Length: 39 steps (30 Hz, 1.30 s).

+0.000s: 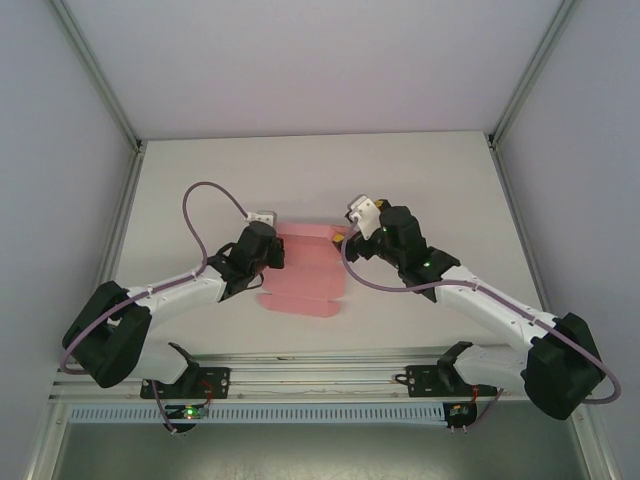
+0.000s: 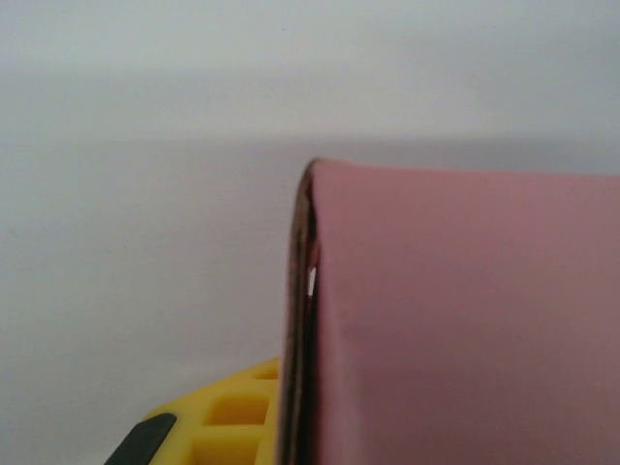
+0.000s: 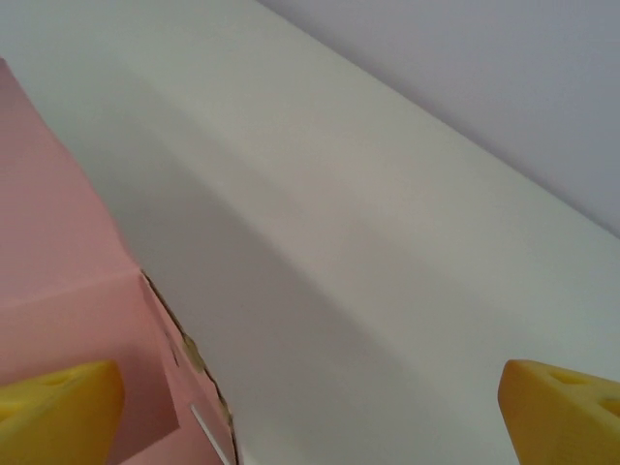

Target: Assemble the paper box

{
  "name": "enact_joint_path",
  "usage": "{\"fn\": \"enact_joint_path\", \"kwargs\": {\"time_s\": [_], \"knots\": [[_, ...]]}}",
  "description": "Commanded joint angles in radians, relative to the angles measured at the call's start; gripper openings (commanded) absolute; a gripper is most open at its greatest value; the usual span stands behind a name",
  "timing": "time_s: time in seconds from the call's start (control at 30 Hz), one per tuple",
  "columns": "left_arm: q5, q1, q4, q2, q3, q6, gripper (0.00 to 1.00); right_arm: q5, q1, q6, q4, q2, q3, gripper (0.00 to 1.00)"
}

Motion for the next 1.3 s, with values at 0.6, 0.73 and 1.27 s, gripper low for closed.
{"fn": "enact_joint_path", "kwargs": {"time_s": [0.6,0.73,1.27], "knots": [[0.228,-0.042,0.286,0.034,-0.022,-0.166,0.00,0.314,0.141,0.354,0.878,0.128,-0.232,0.98],[0.214,-0.047,0.307,0.041,-0.029,-0.187,0.00,0.339,0.155,0.391,0.835,0.140,-0.196,0.98],[0.006,-0.045,0.220,-0.004,-0.041,-0.214,0.00,0.179,0.009,0.696,0.181,-0.481,-0.396,0.98]]}}
